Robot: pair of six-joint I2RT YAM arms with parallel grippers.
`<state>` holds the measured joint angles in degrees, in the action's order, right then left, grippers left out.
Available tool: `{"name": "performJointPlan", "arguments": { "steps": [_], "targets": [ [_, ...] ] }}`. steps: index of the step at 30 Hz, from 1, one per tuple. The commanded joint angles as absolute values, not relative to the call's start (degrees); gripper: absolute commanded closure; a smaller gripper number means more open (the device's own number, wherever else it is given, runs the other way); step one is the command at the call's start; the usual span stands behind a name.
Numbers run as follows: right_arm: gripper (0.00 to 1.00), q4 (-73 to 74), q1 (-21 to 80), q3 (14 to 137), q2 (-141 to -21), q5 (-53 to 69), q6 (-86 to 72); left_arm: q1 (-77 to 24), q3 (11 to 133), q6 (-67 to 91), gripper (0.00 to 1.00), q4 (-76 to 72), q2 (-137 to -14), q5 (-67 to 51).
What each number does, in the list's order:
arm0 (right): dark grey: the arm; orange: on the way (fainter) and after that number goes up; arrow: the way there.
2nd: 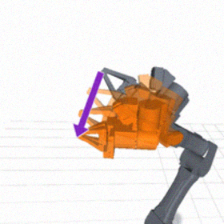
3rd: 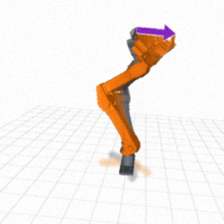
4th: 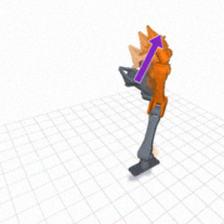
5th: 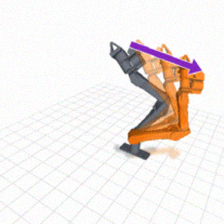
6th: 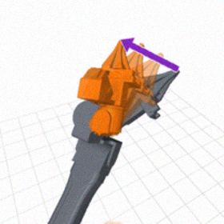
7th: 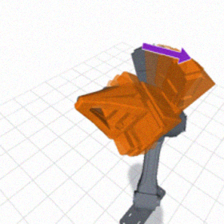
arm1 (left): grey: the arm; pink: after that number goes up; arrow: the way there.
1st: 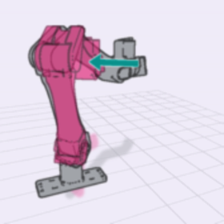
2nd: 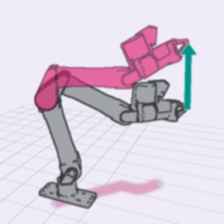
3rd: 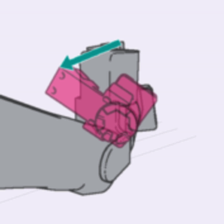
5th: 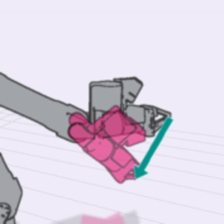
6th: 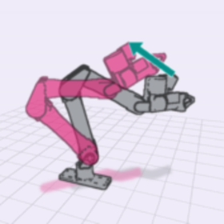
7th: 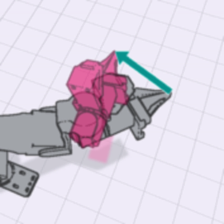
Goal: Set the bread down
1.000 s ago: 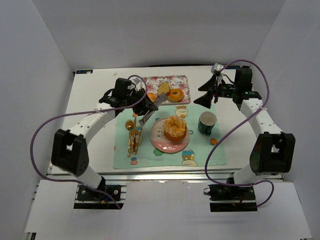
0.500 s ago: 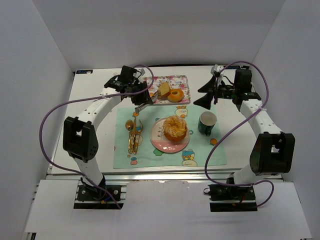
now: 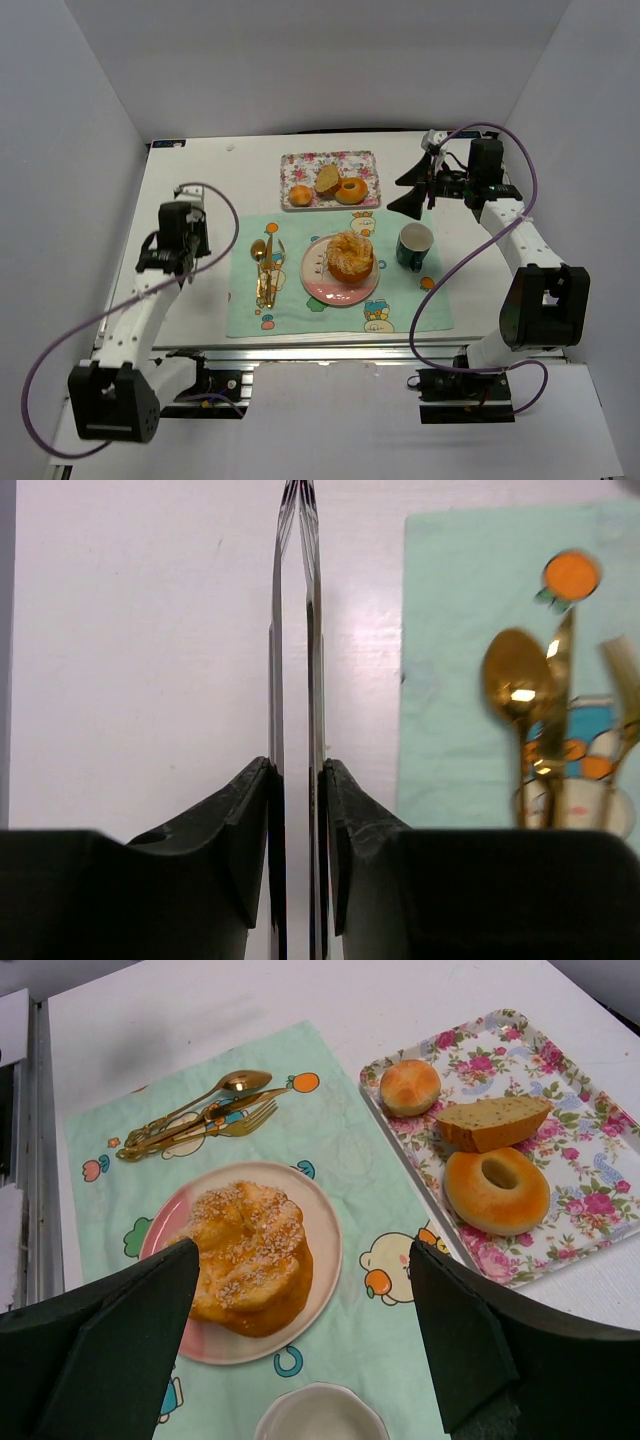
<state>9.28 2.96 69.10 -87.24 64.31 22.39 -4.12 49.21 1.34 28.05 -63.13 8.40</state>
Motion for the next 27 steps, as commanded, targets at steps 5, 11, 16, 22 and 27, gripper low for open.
{"name": "performJointPlan", "arguments": {
  "steps": [5, 11, 16, 22, 27],
  "targets": [
    [0.11, 11.25, 2.81, 71.37, -86.84, 66.36, 24.35, 3.60, 31.83, -12.30, 0.62, 7.23, -59.23, 4.67],
    [0.11, 13.27, 2.99, 71.46, -86.05, 66.36, 25.84, 7.47, 28.83, -11.95, 0.52, -1.57, -67.84, 0.09],
    [0.11, 14.58, 2.99, 70.75, -84.82, 65.40, 27.50, 10.54, 30.75, -10.99, 0.46, -2.20, -76.18, -5.96],
    [0.11, 22.93, 4.22, 72.95, -84.29, 57.59, 31.64, 12.56, 31.38, -7.04, 0.21, -2.46, -75.50, -3.00],
    [0.11, 18.55, 8.52, 71.54, -82.35, 31.16, 20.32, 13.01, 35.59, -4.75, 0.02, 3.24, -70.59, -5.61]
  ]
}}
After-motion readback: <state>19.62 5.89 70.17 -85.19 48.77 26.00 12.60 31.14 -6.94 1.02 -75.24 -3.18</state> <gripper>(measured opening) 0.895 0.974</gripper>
